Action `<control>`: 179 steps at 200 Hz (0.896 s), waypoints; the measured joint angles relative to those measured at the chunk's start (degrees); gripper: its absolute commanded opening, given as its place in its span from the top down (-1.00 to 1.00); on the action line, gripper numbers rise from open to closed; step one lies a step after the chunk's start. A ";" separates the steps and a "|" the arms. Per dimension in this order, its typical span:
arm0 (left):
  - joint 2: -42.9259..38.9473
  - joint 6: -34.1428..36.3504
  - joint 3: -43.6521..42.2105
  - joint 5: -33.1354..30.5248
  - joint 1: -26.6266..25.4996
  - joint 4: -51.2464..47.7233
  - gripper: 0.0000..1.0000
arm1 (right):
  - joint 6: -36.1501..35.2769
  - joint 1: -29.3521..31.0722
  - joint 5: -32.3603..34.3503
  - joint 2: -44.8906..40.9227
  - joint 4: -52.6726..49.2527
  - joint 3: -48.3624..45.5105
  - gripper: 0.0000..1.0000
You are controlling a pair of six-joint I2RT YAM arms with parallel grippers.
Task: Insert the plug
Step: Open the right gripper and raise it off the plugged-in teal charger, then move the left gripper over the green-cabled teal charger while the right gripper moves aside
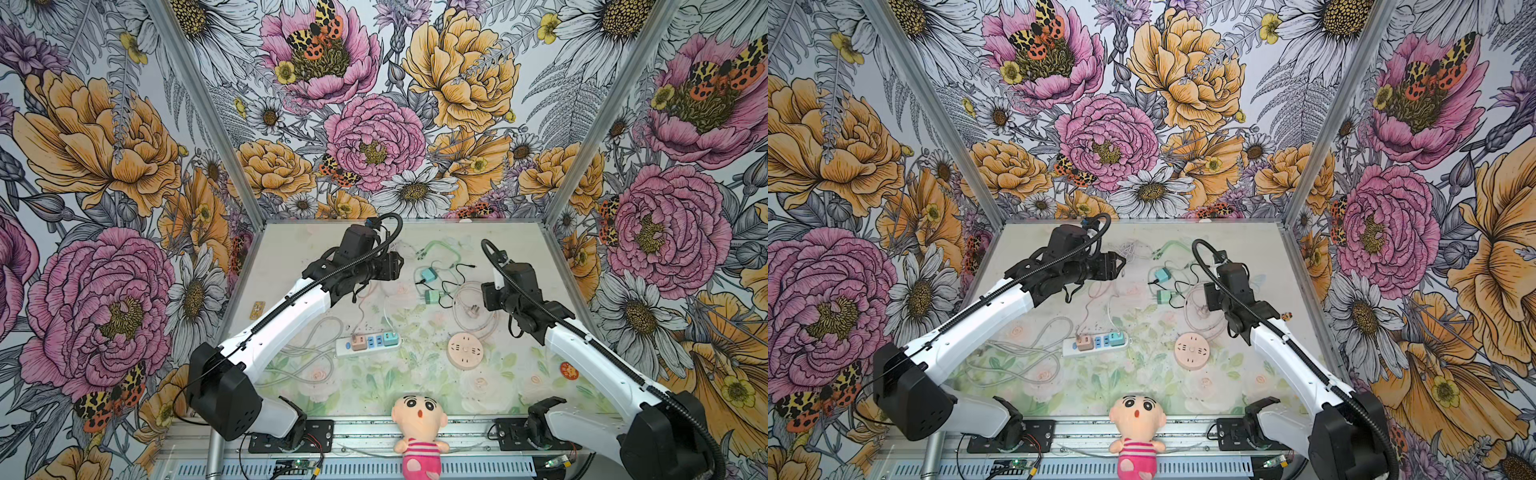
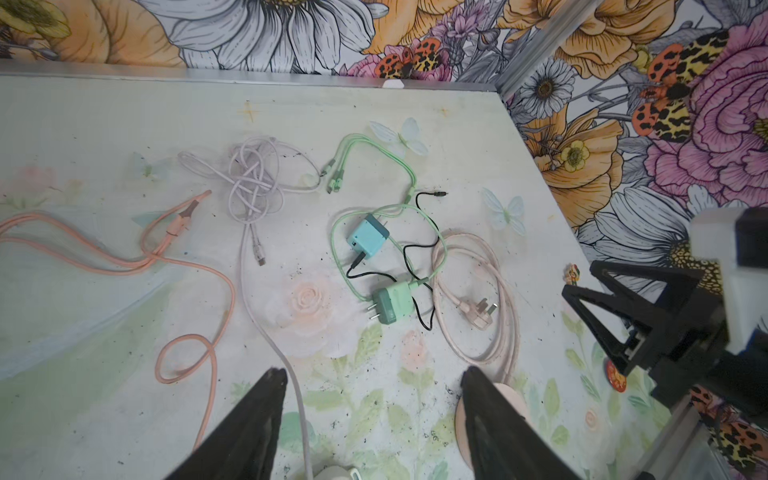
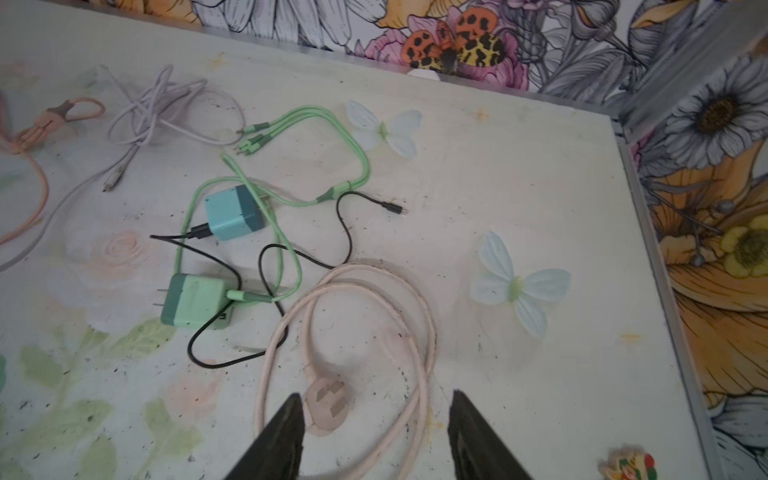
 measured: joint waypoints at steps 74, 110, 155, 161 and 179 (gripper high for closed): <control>6.67 -0.07 4.48 0.61 -3.74 -0.96 -0.22 | 13.46 -11.17 -9.66 8.46 -0.48 -3.13 0.83; 9.55 -0.17 5.66 1.09 -4.22 -0.96 -0.20 | 16.06 -11.17 -12.98 17.09 -0.96 -1.46 1.00; 12.46 -0.20 6.84 2.03 -4.48 -1.14 -0.19 | 17.44 -11.17 -14.25 23.41 -1.29 3.13 1.00; 12.96 -0.20 7.19 2.27 -4.50 -1.16 -0.17 | 17.53 -11.17 -14.25 24.13 -1.27 3.74 1.00; 14.58 -0.22 8.15 2.78 -4.52 -1.09 -0.15 | 18.08 -11.17 -14.43 26.97 -1.20 5.90 1.00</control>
